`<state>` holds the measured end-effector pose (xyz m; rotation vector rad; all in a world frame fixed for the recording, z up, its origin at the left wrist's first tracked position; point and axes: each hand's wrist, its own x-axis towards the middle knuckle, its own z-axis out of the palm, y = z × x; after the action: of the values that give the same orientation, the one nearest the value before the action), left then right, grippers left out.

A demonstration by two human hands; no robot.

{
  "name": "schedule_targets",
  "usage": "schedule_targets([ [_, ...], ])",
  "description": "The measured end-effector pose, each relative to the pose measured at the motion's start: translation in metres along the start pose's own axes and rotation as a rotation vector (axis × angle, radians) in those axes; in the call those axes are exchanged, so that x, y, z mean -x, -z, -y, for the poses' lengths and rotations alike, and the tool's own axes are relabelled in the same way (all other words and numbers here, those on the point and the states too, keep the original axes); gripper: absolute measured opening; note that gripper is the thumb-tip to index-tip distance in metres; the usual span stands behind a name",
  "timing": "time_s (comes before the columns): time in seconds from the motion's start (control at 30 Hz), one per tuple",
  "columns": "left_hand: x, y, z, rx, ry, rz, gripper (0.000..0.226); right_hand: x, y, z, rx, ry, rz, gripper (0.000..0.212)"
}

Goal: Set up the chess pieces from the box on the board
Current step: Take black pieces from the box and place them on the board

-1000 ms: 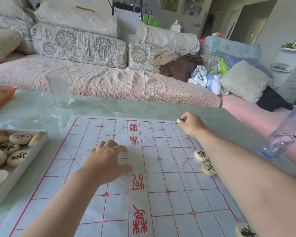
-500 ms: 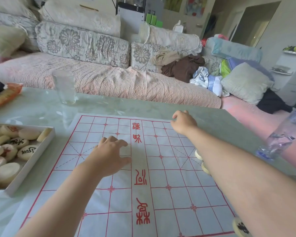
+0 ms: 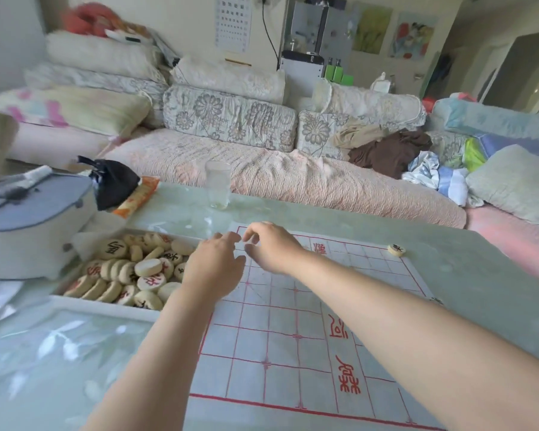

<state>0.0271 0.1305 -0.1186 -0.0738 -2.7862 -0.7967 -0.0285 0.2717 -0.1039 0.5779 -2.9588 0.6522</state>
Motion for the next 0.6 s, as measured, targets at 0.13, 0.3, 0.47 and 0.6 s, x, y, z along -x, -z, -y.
schedule_targets([
  [0.13, 0.003, 0.029, 0.050, -0.073, 0.083, -0.029, 0.037, -0.016, -0.030, 0.056, -0.015, 0.074, 0.072, 0.026],
  [0.3, 0.014, 0.056, 0.104, -0.141, 0.154, -0.060, 0.042, -0.037, -0.057, 0.100, 0.145, 0.068, 0.217, 0.031],
  [0.47, 0.020, 0.065, 0.116, -0.213, 0.094, 0.008, 0.031, -0.049, -0.076, 0.108, 0.423, 0.064, 0.290, 0.028],
  [0.6, 0.012, 0.063, 0.121, -0.194, 0.120, 0.034, 0.031, -0.049, -0.072, 0.101, 0.286, 0.067, 0.251, 0.028],
])
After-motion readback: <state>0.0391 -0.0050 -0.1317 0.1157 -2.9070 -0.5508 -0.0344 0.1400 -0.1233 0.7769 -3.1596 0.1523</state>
